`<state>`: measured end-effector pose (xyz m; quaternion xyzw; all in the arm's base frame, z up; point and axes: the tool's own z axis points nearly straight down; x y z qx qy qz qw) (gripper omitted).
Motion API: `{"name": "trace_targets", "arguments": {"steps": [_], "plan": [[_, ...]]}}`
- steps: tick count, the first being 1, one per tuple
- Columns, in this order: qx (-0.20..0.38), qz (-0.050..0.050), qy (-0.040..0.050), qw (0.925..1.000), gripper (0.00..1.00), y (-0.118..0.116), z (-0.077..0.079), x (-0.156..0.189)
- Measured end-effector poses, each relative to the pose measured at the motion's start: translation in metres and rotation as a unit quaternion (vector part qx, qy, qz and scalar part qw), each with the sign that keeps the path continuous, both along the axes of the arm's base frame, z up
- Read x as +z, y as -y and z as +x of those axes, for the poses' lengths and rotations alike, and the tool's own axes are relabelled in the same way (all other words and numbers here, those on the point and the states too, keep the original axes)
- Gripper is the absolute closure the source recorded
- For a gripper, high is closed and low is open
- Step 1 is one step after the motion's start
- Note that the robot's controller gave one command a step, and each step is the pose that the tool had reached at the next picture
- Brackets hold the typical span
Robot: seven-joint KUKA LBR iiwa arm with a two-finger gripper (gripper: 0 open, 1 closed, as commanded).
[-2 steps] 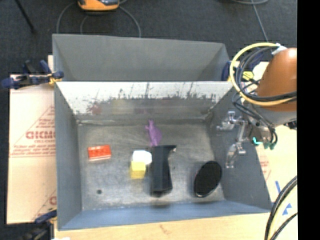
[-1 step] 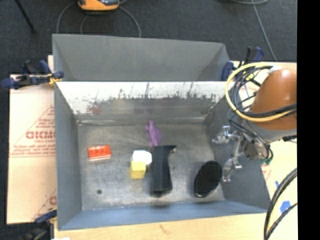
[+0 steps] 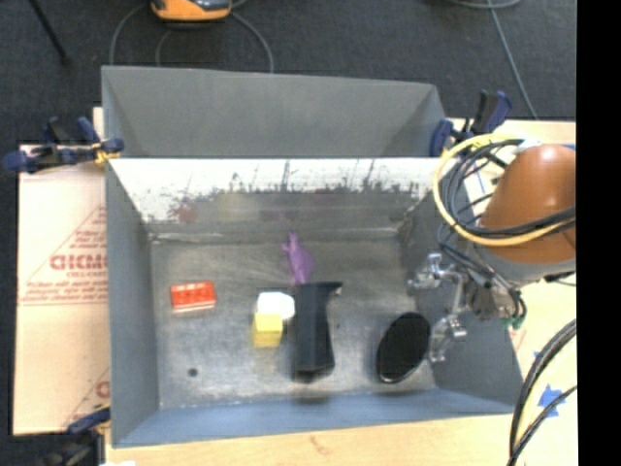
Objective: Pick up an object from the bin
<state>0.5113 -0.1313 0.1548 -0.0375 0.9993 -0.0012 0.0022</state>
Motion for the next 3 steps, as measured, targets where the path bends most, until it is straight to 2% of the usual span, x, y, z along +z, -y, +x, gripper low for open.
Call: {"name": "trace_targets", "arguments": {"steps": [1, 2, 3], "plan": [[0.075, 0.003, -0.0064, 0.9972, 0.0, 0.007, -0.002, 0.018], [0.084, -0.002, 0.0048, 0.9965, 0.0, 0.007, -0.007, -0.004], [0.042, 0.0, 0.0026, 0.9991, 0.0, 0.003, -0.009, -0.071]]}}
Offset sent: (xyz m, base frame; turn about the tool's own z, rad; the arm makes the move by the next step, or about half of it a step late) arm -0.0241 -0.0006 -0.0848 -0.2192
